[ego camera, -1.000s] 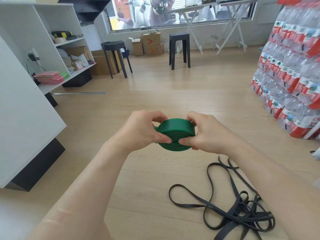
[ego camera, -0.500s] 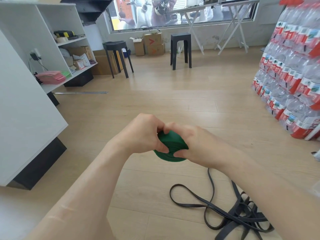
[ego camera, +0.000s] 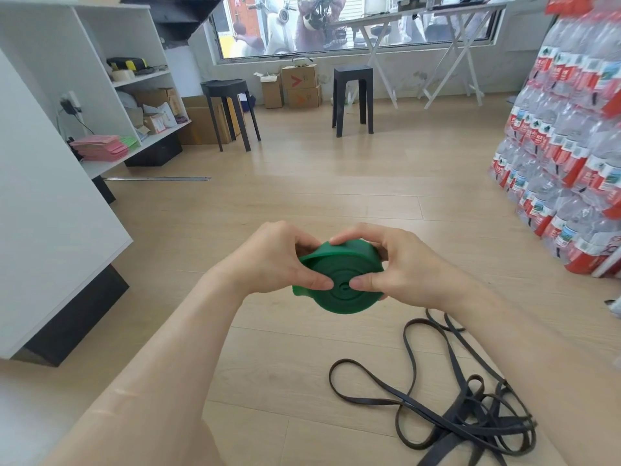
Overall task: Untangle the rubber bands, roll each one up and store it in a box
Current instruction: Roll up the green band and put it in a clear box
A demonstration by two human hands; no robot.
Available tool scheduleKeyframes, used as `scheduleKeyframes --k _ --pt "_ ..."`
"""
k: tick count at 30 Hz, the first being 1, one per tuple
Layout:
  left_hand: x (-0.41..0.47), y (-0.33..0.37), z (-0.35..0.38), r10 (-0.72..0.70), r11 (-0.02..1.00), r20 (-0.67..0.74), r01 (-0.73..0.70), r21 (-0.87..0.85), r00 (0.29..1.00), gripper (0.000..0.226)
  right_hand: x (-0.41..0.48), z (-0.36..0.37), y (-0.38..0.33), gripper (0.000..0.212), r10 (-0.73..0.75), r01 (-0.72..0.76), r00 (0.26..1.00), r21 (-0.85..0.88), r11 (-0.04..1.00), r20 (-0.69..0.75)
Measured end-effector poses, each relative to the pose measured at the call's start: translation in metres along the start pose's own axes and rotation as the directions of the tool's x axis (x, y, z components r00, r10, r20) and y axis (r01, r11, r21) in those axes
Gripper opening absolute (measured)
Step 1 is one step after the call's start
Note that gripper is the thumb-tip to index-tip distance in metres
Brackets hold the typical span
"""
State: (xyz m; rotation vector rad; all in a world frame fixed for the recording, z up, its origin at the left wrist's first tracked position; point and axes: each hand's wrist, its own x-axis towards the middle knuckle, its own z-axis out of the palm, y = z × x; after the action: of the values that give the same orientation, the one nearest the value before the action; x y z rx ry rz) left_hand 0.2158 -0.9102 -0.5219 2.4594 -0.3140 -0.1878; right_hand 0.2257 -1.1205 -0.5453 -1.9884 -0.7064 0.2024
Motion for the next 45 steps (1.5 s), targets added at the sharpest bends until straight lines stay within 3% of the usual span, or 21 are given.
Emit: scheduleKeyframes --k 3,5,8,10,13,15,18,23,26,30,32,34,36,38,41,43,45 --pt "-0.001 0.004 0.003 0.010 0.999 0.010 -0.010 0.038 1.000 0.025 0.000 -0.001 -0.006 0.043 0.064 -0.058 0.995 -0.074 0.996 0.076" --pt "-0.002 0.006 0.007 0.017 0.997 0.036 -0.020 0.080 0.999 0.021 -0.001 -0.003 -0.012 0.039 0.120 -0.072 0.978 -0.264 0.962 0.169" --pt "-0.002 0.008 0.014 0.045 0.982 0.092 -0.061 0.178 0.995 0.027 -0.002 0.001 -0.014 0.039 0.154 -0.047 0.971 -0.483 0.875 0.185" --pt "-0.001 0.010 0.016 0.044 0.984 0.100 -0.060 0.165 0.994 0.027 -0.002 0.004 -0.011 0.037 0.145 -0.062 0.974 -0.412 0.909 0.174" --pt "0.000 0.007 0.006 0.023 0.996 0.103 -0.031 0.081 0.994 0.031 -0.005 -0.006 -0.008 0.035 0.145 -0.122 0.980 -0.160 0.980 0.140" --pt "-0.001 -0.004 -0.009 0.013 0.995 0.151 0.002 -0.101 0.988 0.042 -0.007 -0.022 -0.006 0.036 0.162 -0.156 0.981 -0.056 0.986 0.111" --pt "-0.004 -0.029 -0.017 0.080 0.905 0.254 0.037 -0.425 0.964 0.060 -0.012 -0.045 -0.001 0.035 0.180 -0.183 0.981 0.034 0.983 0.075" --pt "-0.002 -0.052 -0.011 0.199 0.722 0.337 0.095 -0.685 0.920 0.073 -0.015 -0.057 0.006 0.033 0.184 -0.188 0.982 0.136 0.973 0.042" --pt "-0.004 -0.055 -0.019 0.175 0.611 0.244 0.089 -0.786 0.954 0.072 -0.015 -0.060 0.009 0.035 0.188 -0.187 0.982 0.166 0.968 0.009" --pt "-0.007 -0.049 -0.021 0.037 0.627 0.125 0.075 -0.776 0.991 0.078 -0.014 -0.059 0.011 0.030 0.200 -0.198 0.980 0.158 0.967 0.007" --pt "-0.005 -0.040 -0.020 -0.072 0.694 0.043 0.081 -0.716 0.996 0.069 -0.013 -0.054 0.011 0.028 0.201 -0.201 0.979 0.150 0.968 0.016" --pt "-0.003 -0.029 -0.017 -0.183 0.812 -0.124 0.078 -0.579 0.975 0.043 -0.010 -0.047 0.011 0.027 0.198 -0.202 0.979 0.143 0.969 0.041" --pt "0.002 -0.028 -0.015 -0.228 0.939 -0.391 0.095 -0.331 0.892 0.037 -0.008 -0.042 0.010 0.026 0.195 -0.201 0.979 0.150 0.968 0.049" --pt "0.004 -0.031 -0.016 -0.195 0.974 -0.529 0.103 -0.200 0.826 0.043 -0.007 -0.040 0.010 0.025 0.198 -0.201 0.979 0.162 0.966 0.039" --pt "0.000 -0.033 -0.019 -0.177 0.953 -0.400 0.055 -0.296 0.899 0.024 -0.007 -0.042 0.012 0.025 0.220 -0.221 0.975 0.166 0.961 0.026" --pt "-0.006 -0.037 -0.021 -0.137 0.891 -0.155 0.054 -0.450 0.978 0.023 -0.007 -0.045 0.014 0.025 0.232 -0.231 0.973 0.165 0.959 0.011" --pt "-0.012 -0.045 -0.025 -0.079 0.854 0.085 0.112 -0.509 0.993 0.035 -0.008 -0.048 0.014 0.025 0.236 -0.233 0.972 0.167 0.958 0.003"
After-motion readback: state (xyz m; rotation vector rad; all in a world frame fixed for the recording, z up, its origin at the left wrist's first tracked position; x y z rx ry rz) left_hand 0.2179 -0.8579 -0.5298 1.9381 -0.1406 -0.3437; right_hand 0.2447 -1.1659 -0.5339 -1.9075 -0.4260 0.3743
